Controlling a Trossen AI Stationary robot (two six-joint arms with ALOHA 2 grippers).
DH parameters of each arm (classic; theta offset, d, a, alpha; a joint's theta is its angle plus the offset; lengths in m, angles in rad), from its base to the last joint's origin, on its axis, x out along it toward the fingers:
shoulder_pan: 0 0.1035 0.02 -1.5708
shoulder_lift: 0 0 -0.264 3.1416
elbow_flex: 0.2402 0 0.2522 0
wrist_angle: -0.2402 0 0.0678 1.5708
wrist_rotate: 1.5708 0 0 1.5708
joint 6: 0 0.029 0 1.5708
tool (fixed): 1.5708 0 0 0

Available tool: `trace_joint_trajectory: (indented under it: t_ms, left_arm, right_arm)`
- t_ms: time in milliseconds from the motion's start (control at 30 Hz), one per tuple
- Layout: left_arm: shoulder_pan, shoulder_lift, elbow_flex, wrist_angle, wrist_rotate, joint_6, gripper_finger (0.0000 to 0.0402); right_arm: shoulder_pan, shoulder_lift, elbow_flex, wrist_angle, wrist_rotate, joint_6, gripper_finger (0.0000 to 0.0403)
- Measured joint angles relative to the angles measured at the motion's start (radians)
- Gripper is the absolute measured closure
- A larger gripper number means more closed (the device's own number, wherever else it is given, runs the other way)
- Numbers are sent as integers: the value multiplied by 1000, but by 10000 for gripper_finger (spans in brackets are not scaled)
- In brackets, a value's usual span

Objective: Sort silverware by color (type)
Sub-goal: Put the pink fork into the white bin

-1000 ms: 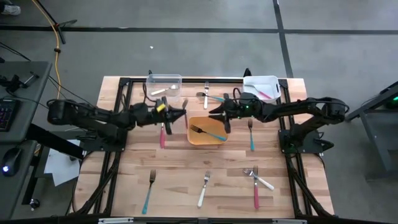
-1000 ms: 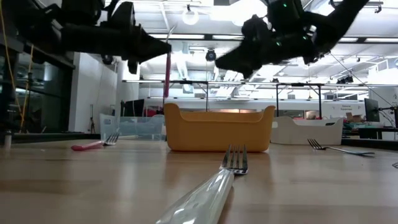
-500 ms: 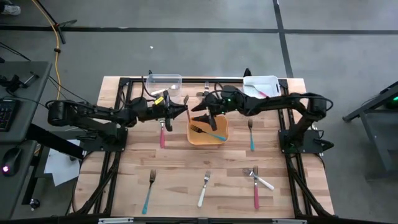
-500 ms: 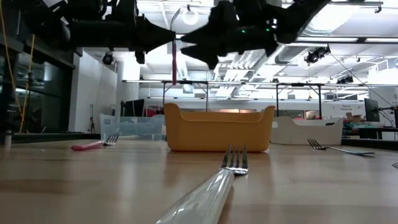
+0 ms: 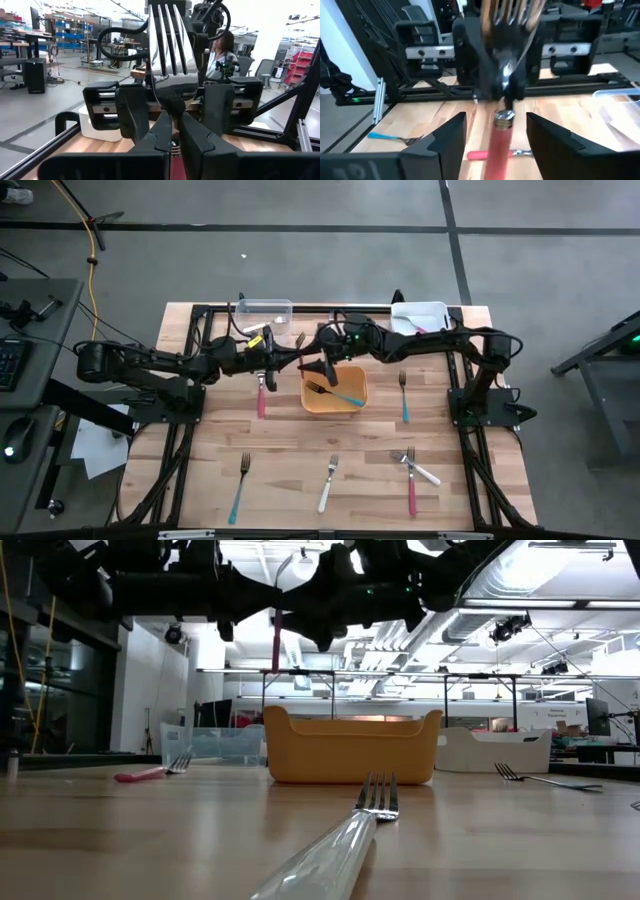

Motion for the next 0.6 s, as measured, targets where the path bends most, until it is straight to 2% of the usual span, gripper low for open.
trace_joint_trajectory:
  t_ms: [133, 333, 467, 600]
  left_arm:
    - [0, 0, 0, 9, 0, 1, 394]
    - [-1, 0, 0, 26, -1, 7, 394]
    - [-1, 0, 0, 27, -12, -1, 388]
    - [-2, 0, 0, 23, -30, -31, 357]
  right_arm:
    - [0, 0, 1, 6, 0, -6, 251]
    - [0, 0, 1, 8, 2, -23, 358]
    - [0, 0, 1, 8, 4, -23, 359]
    - [-8, -9, 0, -18, 7, -31, 359]
